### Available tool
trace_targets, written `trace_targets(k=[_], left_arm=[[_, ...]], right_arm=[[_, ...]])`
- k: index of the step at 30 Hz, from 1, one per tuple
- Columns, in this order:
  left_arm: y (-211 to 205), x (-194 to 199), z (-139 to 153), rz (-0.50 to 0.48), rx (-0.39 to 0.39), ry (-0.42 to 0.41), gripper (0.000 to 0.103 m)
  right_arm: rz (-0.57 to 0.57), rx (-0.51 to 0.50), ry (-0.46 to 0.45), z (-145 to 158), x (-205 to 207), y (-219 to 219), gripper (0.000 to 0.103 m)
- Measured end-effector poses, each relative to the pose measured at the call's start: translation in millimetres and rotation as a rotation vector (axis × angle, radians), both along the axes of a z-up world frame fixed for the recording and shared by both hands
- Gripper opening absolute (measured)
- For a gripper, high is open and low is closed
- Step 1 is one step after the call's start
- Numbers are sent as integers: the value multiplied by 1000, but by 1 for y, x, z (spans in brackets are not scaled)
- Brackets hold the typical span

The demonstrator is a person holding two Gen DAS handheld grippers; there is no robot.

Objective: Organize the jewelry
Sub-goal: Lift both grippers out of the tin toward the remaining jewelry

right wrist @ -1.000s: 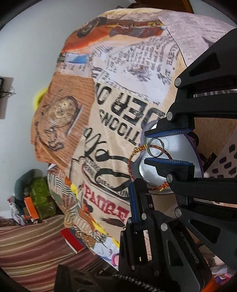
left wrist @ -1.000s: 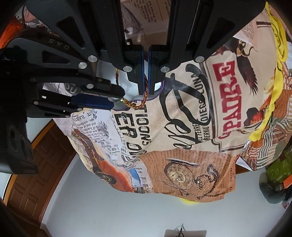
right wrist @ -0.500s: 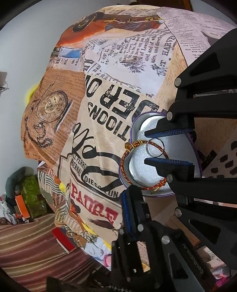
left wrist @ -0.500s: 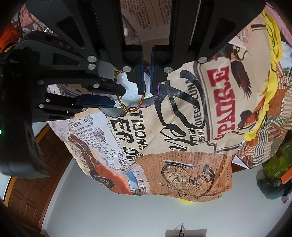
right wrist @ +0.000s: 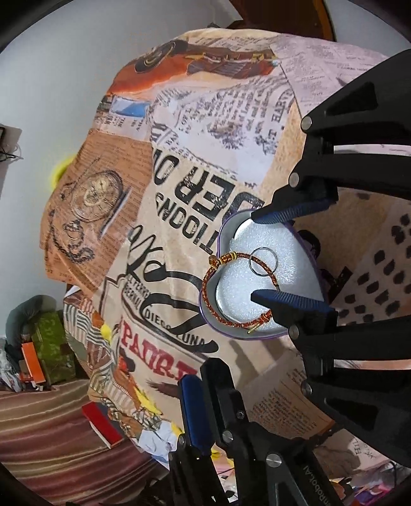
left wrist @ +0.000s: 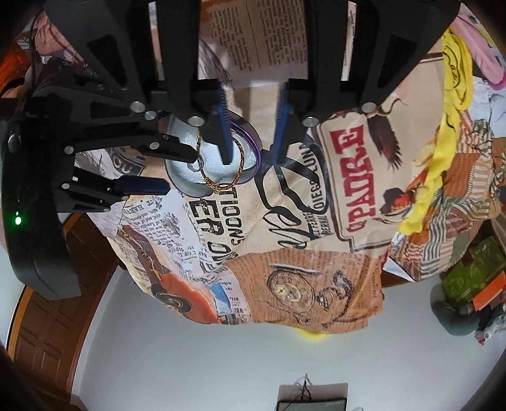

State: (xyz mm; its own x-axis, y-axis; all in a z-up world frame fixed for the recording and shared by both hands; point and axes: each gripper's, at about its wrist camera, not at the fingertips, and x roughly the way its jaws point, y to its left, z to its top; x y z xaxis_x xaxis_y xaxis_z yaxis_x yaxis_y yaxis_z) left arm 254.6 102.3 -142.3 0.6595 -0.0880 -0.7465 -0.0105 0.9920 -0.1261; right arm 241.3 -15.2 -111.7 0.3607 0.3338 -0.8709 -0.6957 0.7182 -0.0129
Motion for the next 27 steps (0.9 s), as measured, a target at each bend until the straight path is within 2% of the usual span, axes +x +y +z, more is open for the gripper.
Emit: trace_targets(k=[10, 16, 18, 20, 27], left_arm=[[-11, -30, 37, -11, 19, -68, 31], [-26, -53, 57, -33, 23, -109, 36], [-34, -62, 60, -41, 25, -121, 42], [-40, -71, 61, -46, 22, -128, 47], [-68, -91, 50, -88, 6, -112, 48]], right_arm=[[-42, 62, -75, 42, -23, -27, 42], [-78, 105, -145, 68, -46, -55, 42], [-90, 114, -170, 73, -56, -65, 42], [-102, 130, -185, 75, -65, -76, 42], [-150, 130, -192, 63, -94, -113, 43]])
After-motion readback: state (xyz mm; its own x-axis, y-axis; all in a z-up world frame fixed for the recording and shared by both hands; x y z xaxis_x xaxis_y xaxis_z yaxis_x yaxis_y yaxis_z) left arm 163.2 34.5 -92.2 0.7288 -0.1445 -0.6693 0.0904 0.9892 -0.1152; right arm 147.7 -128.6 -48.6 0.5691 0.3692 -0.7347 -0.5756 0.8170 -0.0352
